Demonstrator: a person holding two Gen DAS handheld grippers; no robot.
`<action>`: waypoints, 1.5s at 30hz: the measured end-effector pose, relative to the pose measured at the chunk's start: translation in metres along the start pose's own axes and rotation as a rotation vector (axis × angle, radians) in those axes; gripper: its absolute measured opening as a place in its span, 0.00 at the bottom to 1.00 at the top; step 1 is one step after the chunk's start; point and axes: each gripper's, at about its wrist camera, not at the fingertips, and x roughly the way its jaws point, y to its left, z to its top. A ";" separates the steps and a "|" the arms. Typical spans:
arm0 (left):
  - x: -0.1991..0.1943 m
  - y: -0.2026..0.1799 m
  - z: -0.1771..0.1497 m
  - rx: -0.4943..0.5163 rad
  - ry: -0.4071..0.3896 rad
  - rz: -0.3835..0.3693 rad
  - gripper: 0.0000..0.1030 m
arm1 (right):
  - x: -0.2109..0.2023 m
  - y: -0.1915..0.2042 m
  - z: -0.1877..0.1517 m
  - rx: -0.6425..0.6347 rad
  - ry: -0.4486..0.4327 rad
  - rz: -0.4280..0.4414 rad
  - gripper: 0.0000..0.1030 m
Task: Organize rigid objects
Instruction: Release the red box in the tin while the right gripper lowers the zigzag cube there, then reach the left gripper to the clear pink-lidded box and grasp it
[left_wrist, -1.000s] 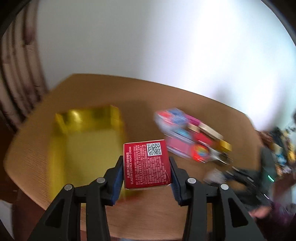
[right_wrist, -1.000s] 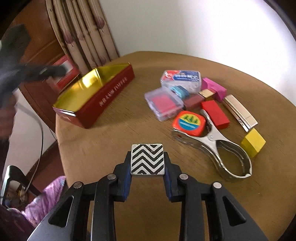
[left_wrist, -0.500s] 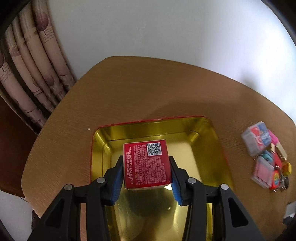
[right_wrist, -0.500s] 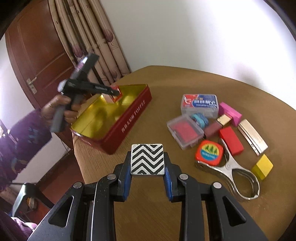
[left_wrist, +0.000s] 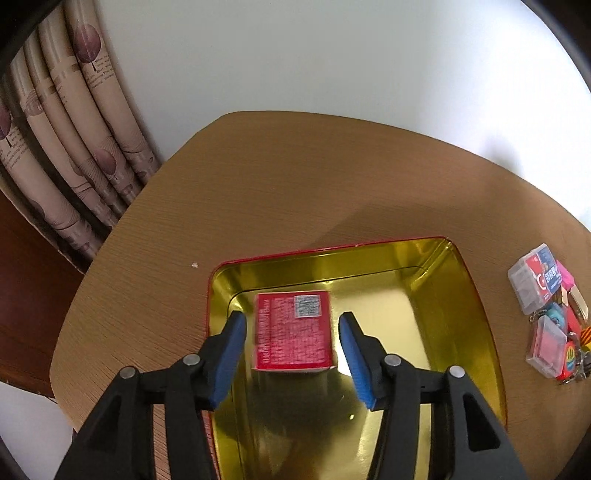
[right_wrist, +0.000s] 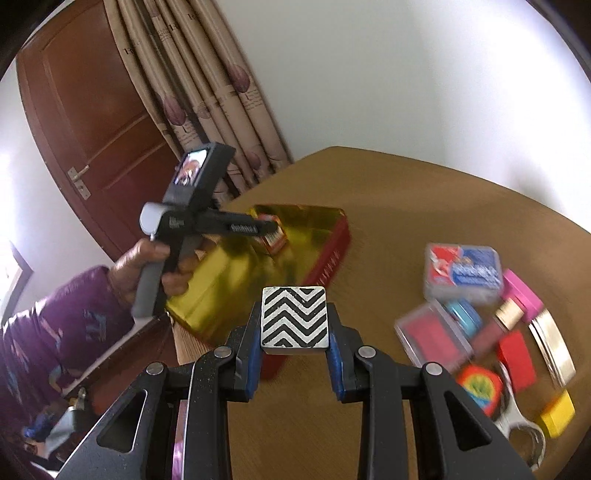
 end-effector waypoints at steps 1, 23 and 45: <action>-0.002 0.004 0.000 -0.013 -0.002 -0.005 0.52 | 0.007 0.002 0.007 0.000 0.002 0.010 0.27; -0.141 0.019 -0.135 -0.264 -0.226 -0.077 0.52 | 0.203 0.017 0.077 -0.011 0.245 -0.083 0.27; -0.136 -0.043 -0.148 -0.031 -0.213 -0.186 0.52 | -0.013 -0.009 -0.014 0.037 -0.111 -0.238 0.56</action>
